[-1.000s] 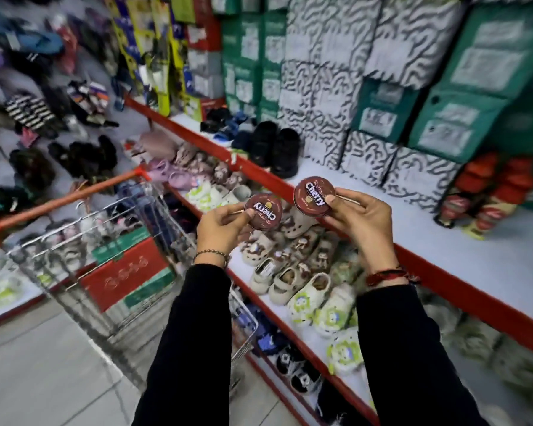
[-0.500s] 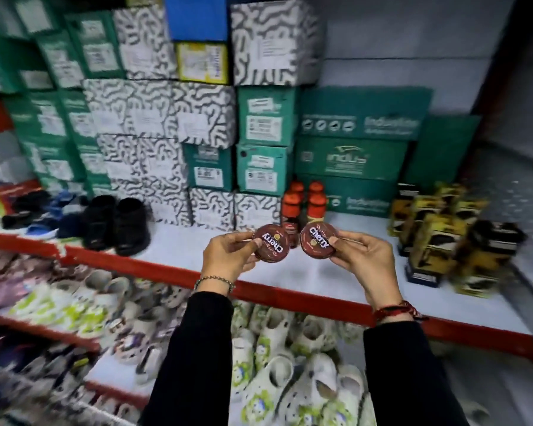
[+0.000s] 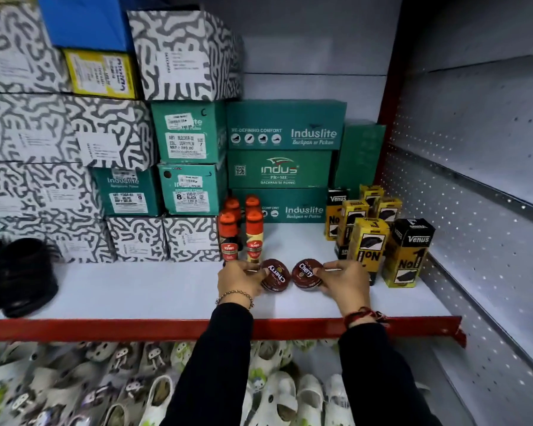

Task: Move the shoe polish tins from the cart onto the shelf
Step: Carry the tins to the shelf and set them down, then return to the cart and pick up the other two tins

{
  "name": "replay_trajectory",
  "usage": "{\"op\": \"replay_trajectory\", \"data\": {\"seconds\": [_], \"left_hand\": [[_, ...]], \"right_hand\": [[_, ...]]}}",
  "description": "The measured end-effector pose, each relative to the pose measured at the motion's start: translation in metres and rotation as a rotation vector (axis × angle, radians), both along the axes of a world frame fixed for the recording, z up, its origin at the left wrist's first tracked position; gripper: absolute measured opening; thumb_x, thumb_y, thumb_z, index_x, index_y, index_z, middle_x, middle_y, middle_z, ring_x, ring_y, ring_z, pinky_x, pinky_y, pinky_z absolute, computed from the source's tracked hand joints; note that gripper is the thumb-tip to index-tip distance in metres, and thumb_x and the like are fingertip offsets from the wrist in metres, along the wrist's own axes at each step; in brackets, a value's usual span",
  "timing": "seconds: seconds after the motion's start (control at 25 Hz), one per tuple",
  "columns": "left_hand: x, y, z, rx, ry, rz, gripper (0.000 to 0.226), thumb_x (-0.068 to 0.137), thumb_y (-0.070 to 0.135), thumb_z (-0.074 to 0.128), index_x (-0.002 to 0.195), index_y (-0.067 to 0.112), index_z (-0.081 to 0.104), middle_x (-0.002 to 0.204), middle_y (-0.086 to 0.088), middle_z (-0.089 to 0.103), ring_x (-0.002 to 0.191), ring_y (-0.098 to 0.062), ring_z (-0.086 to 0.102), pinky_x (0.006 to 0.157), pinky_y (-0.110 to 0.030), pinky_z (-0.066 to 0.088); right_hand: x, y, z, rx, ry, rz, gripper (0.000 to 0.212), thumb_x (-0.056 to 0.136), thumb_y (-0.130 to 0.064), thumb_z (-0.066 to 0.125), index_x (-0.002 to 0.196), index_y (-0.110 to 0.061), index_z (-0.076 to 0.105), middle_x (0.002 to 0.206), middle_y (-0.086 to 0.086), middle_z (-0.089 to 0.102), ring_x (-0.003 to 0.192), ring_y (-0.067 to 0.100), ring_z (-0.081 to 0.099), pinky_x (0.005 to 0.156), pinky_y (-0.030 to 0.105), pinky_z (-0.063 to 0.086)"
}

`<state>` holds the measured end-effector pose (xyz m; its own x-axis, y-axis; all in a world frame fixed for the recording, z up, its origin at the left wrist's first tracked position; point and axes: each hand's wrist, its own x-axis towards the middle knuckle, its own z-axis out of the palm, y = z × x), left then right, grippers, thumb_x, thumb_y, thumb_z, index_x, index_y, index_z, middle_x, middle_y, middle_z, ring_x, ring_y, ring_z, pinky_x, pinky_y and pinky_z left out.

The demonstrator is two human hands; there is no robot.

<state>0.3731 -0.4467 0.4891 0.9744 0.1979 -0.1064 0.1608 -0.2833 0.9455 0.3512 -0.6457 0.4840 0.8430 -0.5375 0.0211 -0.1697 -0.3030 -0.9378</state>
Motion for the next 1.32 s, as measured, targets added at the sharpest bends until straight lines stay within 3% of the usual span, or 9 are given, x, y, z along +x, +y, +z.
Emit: {"op": "replay_trajectory", "data": {"seconds": [0.28,0.44,0.64,0.72,0.76,0.84,0.92,1.04,1.32], "left_hand": [[0.012,-0.012,0.003,0.381,-0.067,0.045,0.022,0.076,0.032,0.079,0.089,0.015,0.080,0.093,-0.008,0.078,0.089,-0.028,0.072,0.082,-0.030,0.055],[0.010,-0.015,0.003,0.501,-0.124,0.045,0.021,0.078,0.032,0.077,0.092,0.016,0.080,0.095,-0.010,0.077,0.092,-0.030,0.070,0.079,-0.033,0.054],[-0.011,-0.001,0.021,0.386,-0.322,0.099,0.024,0.087,0.037,0.065,0.093,0.017,0.077,0.091,-0.006,0.078,0.082,-0.024,0.071,0.077,-0.031,0.055],[-0.025,0.008,0.039,0.401,-0.485,0.113,0.030,0.093,0.039,0.055,0.099,0.018,0.075,0.091,-0.005,0.078,0.079,-0.021,0.070,0.073,-0.030,0.055],[-0.031,0.014,0.047,0.421,-0.571,0.129,0.033,0.096,0.040,0.049,0.106,0.019,0.072,0.097,-0.006,0.077,0.086,-0.022,0.070,0.076,-0.033,0.056],[-0.038,0.029,0.061,0.522,-0.659,0.151,0.042,0.099,0.042,0.040,0.126,0.020,0.063,0.127,-0.007,0.068,0.118,-0.024,0.061,0.101,-0.040,0.050],[-0.045,0.048,0.068,0.669,-0.634,0.183,0.052,0.099,0.046,0.033,0.143,0.021,0.048,0.154,-0.003,0.043,0.147,-0.021,0.033,0.124,-0.043,0.022],[-0.063,0.086,0.070,0.821,-0.602,0.310,0.060,0.099,0.050,0.029,0.151,0.021,0.035,0.163,0.000,0.025,0.155,-0.018,0.011,0.127,-0.044,0.004],[-0.146,0.192,0.042,0.942,-0.395,0.621,0.060,0.099,0.050,0.027,0.152,0.021,0.033,0.164,0.002,0.023,0.155,-0.018,0.006,0.127,-0.044,0.001]], "right_hand": [[0.017,0.007,0.008,-0.465,0.154,-0.052,0.020,0.076,-0.027,0.073,0.075,-0.007,0.073,0.079,0.015,0.075,0.072,0.033,0.073,0.067,0.041,0.062],[0.011,0.015,0.018,-0.586,0.177,-0.067,0.026,0.081,-0.026,0.069,0.095,-0.005,0.074,0.098,0.018,0.073,0.089,0.036,0.071,0.073,0.038,0.060],[-0.004,0.025,0.043,-0.555,-0.153,0.066,0.027,0.092,-0.028,0.056,0.105,-0.011,0.073,0.110,0.014,0.073,0.094,0.030,0.071,0.088,0.036,0.056],[-0.008,0.038,0.058,-0.587,-0.282,0.199,0.037,0.098,-0.034,0.047,0.126,-0.014,0.062,0.132,0.010,0.064,0.119,0.026,0.062,0.102,0.036,0.049],[-0.008,0.047,0.065,-0.609,-0.311,0.280,0.045,0.099,-0.037,0.042,0.137,-0.016,0.052,0.146,0.007,0.053,0.136,0.025,0.049,0.113,0.037,0.039],[-0.005,0.065,0.073,-0.706,-0.355,0.384,0.057,0.100,-0.044,0.035,0.151,-0.019,0.031,0.163,0.000,0.025,0.154,0.019,0.015,0.126,0.039,0.008],[-0.001,0.086,0.079,-0.800,-0.408,0.441,0.063,0.100,-0.049,0.032,0.154,-0.019,0.022,0.167,-0.002,0.011,0.155,0.018,-0.002,0.123,0.040,-0.010],[-0.002,0.127,0.083,-0.818,-0.475,0.537,0.066,0.099,-0.050,0.033,0.155,-0.016,0.021,0.167,0.001,0.008,0.155,0.019,-0.005,0.124,0.045,-0.012],[-0.034,0.251,0.066,-0.740,-0.577,0.864,0.067,0.098,-0.051,0.035,0.154,-0.016,0.023,0.167,0.001,0.011,0.155,0.019,-0.004,0.125,0.049,-0.004]]}}
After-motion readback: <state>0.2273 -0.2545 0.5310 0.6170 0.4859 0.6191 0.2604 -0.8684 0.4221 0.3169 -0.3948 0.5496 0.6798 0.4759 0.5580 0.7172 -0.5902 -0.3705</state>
